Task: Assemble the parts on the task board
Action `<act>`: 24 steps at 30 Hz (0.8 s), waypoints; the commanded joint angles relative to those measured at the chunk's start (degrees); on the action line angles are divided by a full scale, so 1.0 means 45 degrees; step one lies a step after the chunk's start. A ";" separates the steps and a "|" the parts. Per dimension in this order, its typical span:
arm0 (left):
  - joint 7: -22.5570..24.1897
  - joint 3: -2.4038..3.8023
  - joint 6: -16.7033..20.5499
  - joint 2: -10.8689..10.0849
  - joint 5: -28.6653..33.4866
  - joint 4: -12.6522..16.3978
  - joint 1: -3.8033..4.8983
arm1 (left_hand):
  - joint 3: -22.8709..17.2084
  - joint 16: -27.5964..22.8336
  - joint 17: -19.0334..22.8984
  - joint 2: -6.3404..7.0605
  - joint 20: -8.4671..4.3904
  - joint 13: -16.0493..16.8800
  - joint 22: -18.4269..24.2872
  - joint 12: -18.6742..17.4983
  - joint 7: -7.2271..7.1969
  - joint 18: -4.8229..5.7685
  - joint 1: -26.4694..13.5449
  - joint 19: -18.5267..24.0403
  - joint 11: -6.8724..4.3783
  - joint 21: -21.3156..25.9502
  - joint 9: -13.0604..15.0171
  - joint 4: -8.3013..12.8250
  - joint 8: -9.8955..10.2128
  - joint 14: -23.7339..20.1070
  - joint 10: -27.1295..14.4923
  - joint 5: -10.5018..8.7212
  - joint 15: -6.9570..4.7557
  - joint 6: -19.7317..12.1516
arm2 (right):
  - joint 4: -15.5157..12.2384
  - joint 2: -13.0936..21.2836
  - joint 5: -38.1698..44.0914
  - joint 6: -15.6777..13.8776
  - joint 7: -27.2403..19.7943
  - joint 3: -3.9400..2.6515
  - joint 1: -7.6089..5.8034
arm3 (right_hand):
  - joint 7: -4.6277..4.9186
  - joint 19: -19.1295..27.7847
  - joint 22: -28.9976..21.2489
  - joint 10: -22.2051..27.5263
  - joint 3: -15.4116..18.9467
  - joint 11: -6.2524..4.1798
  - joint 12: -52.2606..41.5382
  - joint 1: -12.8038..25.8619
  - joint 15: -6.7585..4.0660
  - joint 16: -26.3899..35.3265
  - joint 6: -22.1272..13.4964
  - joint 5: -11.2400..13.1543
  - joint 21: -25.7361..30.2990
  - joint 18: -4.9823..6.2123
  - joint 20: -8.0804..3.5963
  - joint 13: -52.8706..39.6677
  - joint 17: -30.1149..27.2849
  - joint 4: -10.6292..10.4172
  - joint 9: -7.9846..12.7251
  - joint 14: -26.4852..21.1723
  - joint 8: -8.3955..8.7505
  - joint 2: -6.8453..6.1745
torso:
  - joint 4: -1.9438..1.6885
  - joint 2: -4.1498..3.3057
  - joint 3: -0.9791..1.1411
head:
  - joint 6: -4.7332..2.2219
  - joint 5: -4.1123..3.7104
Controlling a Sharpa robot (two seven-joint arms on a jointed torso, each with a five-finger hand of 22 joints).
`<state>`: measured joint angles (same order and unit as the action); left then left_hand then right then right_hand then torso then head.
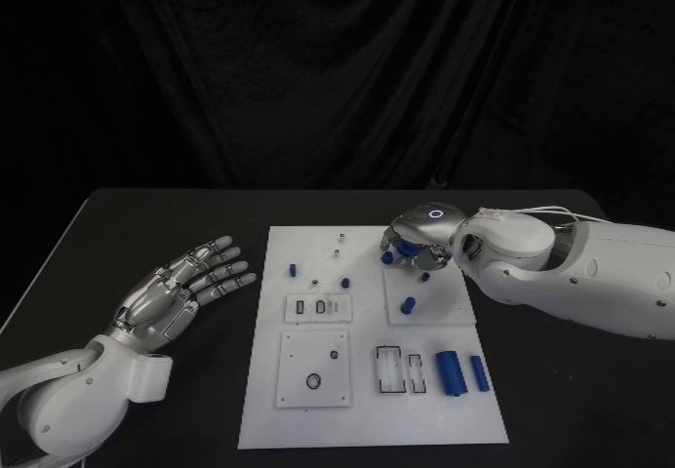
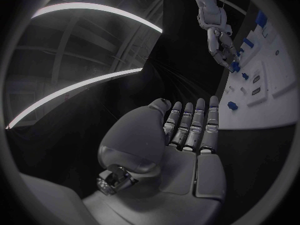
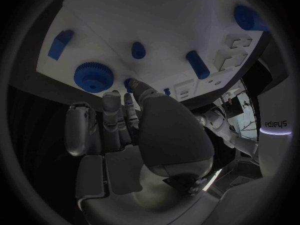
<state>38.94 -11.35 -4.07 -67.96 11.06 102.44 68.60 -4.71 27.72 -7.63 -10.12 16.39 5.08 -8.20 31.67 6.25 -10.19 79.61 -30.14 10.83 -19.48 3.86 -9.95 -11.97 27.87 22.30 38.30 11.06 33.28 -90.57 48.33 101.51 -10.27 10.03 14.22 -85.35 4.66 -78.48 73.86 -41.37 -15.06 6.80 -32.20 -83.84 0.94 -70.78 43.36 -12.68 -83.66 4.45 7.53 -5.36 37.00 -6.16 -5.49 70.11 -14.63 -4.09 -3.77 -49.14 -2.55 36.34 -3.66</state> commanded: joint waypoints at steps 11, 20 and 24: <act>0.1341 -0.0003 -0.0354 0.0106 -0.0022 -0.0157 0.0029 | -0.0192 0.0094 -0.0018 0.0021 -0.0003 -0.0002 0.0021 0.0063 0.0060 0.0267 -0.0065 0.0132 0.0106 0.0013 0.0008 0.0018 -0.0056 0.0008 0.0086 0.0045 0.0125 0.0094 | 0.0588 -0.0245 0.0234 -0.1823 -0.0768 -0.0009 0.0496 | 0.0046 -0.0240 0.0305 -0.1027 -0.0601 -0.0121 0.0402 -0.0030 0.0026 -0.0067 0.0683 -0.0202 -0.0123 -0.0212 -0.0034 0.0026 0.0085 -0.0105 -0.0178 0.0206 0.0245 0.0053 | -0.0041 0.0064 0.0010 | 0.0307 -0.0071; 0.1218 -0.0032 -0.0452 0.0222 -0.0022 -0.0312 0.0027 | -0.0343 0.0136 -0.0022 0.0001 0.0010 -0.0009 0.0028 0.0060 0.0106 0.0321 -0.0077 0.0172 0.0171 0.0020 0.0003 0.0067 -0.0041 0.0012 0.0103 0.0038 0.0190 0.0083 | 0.0839 -0.0422 0.0233 -0.1991 -0.0949 -0.0010 0.0736 | 0.0079 -0.0220 0.0307 -0.1325 -0.0733 -0.0135 0.0741 0.0153 0.0012 -0.0007 0.0768 0.0169 -0.0097 -0.0204 -0.0043 0.0100 0.0033 -0.0299 -0.0228 0.0218 0.0471 0.0003 | -0.0041 0.0109 -0.0026 | 0.0453 -0.0065; 0.1177 -0.0045 -0.0481 0.0261 -0.0022 -0.0380 0.0027 | -0.0372 0.0146 -0.0024 -0.0001 0.0012 -0.0010 0.0028 0.0057 0.0117 0.0331 -0.0079 0.0177 0.0177 0.0020 0.0002 0.0077 -0.0036 0.0016 0.0103 0.0033 0.0203 0.0075 | 0.0875 -0.0442 0.0233 -0.2117 -0.1004 -0.0010 0.0776 | 0.0263 -0.0328 0.0471 -0.1921 -0.0845 -0.0271 0.0857 0.0092 -0.0056 -0.0017 0.1748 0.0263 -0.0142 -0.0234 -0.0092 0.0085 0.0117 -0.0296 -0.0536 0.0315 0.0136 0.0090 | -0.0040 0.0127 -0.0028 | 0.0493 -0.0028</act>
<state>38.96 -11.56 -5.08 -66.90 11.05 100.74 68.60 -6.13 28.17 -7.67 -10.12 16.37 5.08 -8.14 31.66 6.45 -9.63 79.60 -29.71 11.20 -19.48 3.85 -9.48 -11.97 27.86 22.66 38.30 11.48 33.48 -86.70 46.36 101.99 -17.61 6.39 14.21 -82.01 5.69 -79.46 74.94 -49.41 -18.60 5.71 -28.44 -83.59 0.77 -71.04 50.35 -11.72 -84.04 4.46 7.06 -4.98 37.37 -7.51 -7.61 71.10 -13.60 -3.84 -3.96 -48.65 -2.64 38.44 -3.89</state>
